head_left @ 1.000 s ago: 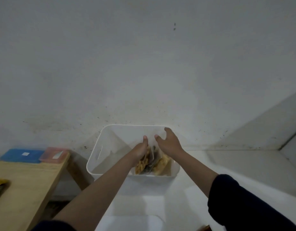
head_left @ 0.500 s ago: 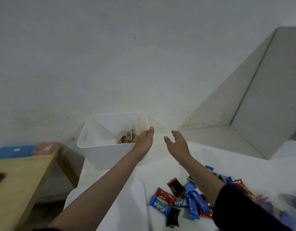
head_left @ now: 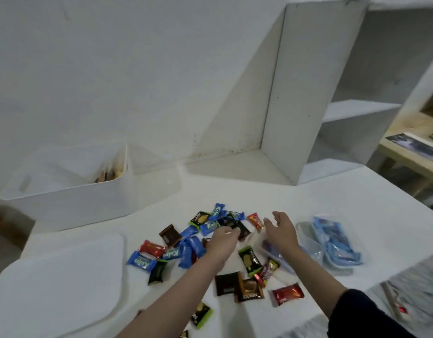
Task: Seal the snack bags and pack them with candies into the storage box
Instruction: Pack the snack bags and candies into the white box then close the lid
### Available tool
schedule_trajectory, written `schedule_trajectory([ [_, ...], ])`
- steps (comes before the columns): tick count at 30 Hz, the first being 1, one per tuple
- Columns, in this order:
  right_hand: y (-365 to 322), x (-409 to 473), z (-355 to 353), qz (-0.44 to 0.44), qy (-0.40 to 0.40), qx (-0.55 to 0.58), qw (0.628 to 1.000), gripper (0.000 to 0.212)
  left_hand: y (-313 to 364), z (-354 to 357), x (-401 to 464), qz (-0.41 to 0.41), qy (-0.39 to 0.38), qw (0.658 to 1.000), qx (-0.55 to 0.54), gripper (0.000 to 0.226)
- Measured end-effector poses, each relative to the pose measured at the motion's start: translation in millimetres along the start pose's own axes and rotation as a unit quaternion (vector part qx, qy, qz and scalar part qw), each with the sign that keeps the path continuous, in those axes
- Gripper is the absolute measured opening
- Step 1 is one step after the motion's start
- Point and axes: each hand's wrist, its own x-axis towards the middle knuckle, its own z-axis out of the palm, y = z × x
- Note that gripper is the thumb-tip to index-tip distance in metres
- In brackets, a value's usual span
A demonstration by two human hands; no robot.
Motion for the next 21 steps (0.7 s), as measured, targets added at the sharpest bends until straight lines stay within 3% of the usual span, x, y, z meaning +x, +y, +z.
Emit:
schedule_trajectory([
  [4,46.0,25.7,-76.8,-0.003,0.018,-0.061,0.998,0.048,-14.3,93.7,4.3,-0.083,0.032,0.995,-0.042,0.039],
  [7,79.0,40.0,-125.8,0.010,0.062,-0.101,0.993,0.038,-17.6,148.5,6.0,-0.129,0.023,0.984,-0.119,0.037],
  [9,97.7,49.1,-151.8,0.029,0.080,-0.132,0.988,0.026,-18.8,172.2,8.6,-0.152,0.062,0.978,-0.126,0.040],
  [13,128.7,66.7,-178.9,0.092,0.083,-0.139,0.982,0.031,-18.8,193.1,18.0,-0.179,0.144,0.967,-0.108,0.053],
  [18,150.8,81.0,-190.0,0.131,0.065,-0.124,0.981,0.016,-26.6,194.2,24.4,-0.194,0.175,0.963,-0.061,0.042],
  [21,152.6,89.0,-200.4,0.127,0.075,-0.123,0.981,0.019,-30.6,192.5,24.9,-0.200,0.177,0.960,-0.081,0.036],
])
